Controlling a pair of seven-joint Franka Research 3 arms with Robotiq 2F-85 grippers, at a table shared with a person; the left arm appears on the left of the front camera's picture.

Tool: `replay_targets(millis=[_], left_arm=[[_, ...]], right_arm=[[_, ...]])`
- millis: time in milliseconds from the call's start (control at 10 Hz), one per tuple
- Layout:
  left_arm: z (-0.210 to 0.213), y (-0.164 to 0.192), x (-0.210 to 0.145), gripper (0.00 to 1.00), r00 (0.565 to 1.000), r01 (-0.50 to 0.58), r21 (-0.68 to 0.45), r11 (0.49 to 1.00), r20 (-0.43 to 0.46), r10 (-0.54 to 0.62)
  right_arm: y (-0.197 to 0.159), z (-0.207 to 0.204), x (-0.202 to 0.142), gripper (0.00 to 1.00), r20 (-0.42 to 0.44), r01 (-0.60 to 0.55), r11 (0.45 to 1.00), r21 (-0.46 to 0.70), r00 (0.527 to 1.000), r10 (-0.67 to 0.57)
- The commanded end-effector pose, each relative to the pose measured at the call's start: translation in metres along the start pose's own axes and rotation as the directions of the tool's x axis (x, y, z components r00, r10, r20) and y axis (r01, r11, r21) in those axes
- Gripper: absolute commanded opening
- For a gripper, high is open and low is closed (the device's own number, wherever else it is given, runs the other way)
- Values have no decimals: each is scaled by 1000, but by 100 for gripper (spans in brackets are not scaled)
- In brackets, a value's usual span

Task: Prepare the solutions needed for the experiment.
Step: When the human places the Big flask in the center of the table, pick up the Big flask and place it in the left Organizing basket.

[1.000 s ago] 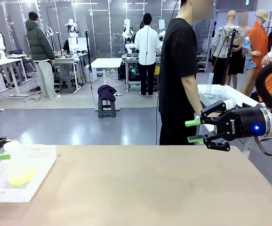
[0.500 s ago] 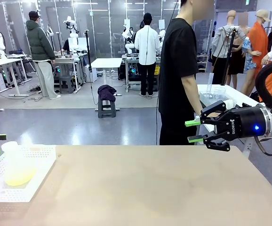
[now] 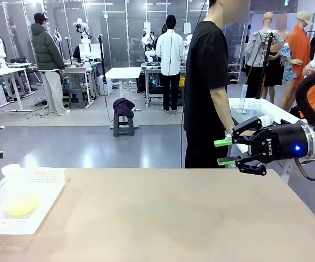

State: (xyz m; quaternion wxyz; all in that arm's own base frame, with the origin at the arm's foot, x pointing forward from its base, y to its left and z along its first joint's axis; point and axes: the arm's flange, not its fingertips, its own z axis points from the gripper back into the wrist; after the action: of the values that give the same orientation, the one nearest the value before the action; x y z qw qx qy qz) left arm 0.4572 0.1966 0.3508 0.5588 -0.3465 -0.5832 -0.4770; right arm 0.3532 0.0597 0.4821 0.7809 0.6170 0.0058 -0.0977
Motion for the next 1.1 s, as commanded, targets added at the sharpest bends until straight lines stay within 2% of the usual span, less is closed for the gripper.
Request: replay_targets(millis=[0,300,500,600,800,900,1000], left_arm=[[1,-9,8,100,998,30,13,999,49,-31],[-5,-15,20,100,996,36,-5,999,85,-36],[-6,-24,49,100,995,60,-3,998,76,-59],[-16,-28,68,100,996,45,19,999,78,-47],[-60,-41,104,100,996,67,-32,997,54,-65],[-72,-43,110,100,995,99,-76,992,39,-97],[-86,-44,112,100,996,71,-80,994,58,-66]], right_arm=[[1,0,0,46,0,9,1000,13,1000,-9],[1,0,0,46,0,9,1000,13,1000,-9],[1,0,0,46,0,9,1000,13,1000,-9],[1,0,0,46,0,9,1000,13,1000,-9],[1,0,0,46,0,9,1000,13,1000,-9],[1,0,0,46,0,9,1000,13,1000,-9],[1,0,0,46,0,9,1000,13,1000,-9]])
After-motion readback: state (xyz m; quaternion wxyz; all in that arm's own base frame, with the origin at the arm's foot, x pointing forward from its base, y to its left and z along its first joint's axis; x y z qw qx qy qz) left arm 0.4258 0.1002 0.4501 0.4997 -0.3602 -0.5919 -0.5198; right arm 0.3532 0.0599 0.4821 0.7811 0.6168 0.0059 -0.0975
